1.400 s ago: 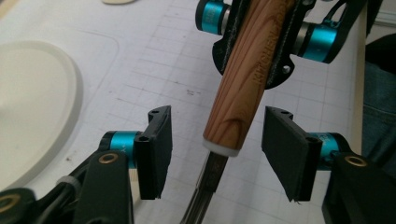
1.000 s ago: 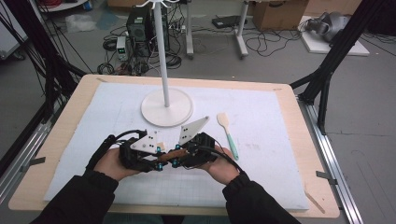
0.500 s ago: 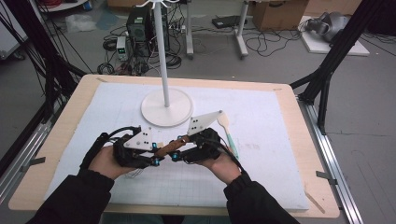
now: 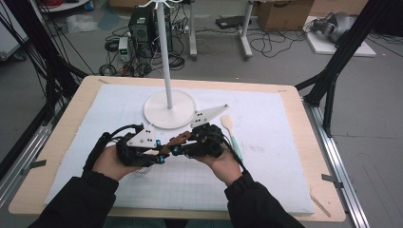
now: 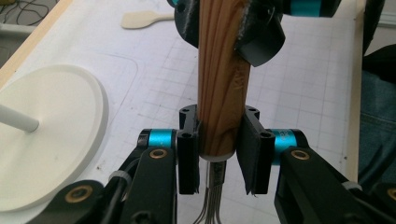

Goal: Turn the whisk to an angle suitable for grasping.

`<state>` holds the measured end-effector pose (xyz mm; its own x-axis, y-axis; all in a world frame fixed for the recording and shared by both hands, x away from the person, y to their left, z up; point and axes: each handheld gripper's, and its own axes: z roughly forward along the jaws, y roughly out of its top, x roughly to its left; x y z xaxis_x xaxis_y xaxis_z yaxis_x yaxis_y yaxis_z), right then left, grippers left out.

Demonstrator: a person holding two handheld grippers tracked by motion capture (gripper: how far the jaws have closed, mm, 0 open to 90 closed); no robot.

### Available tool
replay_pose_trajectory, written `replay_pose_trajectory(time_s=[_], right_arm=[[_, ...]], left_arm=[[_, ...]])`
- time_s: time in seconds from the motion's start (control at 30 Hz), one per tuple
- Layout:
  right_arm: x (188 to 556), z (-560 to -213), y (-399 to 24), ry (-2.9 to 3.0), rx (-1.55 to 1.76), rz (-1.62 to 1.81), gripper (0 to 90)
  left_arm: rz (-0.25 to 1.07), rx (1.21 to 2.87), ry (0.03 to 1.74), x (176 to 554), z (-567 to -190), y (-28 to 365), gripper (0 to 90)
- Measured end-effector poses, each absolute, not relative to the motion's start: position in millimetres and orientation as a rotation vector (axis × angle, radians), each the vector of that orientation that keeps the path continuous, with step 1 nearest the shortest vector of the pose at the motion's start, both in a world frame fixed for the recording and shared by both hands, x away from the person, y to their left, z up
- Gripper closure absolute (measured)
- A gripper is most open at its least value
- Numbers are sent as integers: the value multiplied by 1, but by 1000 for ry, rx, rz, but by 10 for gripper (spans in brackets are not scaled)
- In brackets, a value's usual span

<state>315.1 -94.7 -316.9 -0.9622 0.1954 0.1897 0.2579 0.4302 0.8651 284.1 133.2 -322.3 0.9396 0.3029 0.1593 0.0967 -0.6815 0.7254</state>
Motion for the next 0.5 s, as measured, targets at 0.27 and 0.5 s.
replay_pose_trajectory(time_s=[0.27, 0.5], right_arm=[[315, -307, -94, -2601, -373, -1594, 716], [313, -296, -92, -2640, -294, -1599, 721]], left_arm=[[323, 2267, 270, 282, -317, 138, 706], [281, 2247, 258, 283, -315, 134, 692]])
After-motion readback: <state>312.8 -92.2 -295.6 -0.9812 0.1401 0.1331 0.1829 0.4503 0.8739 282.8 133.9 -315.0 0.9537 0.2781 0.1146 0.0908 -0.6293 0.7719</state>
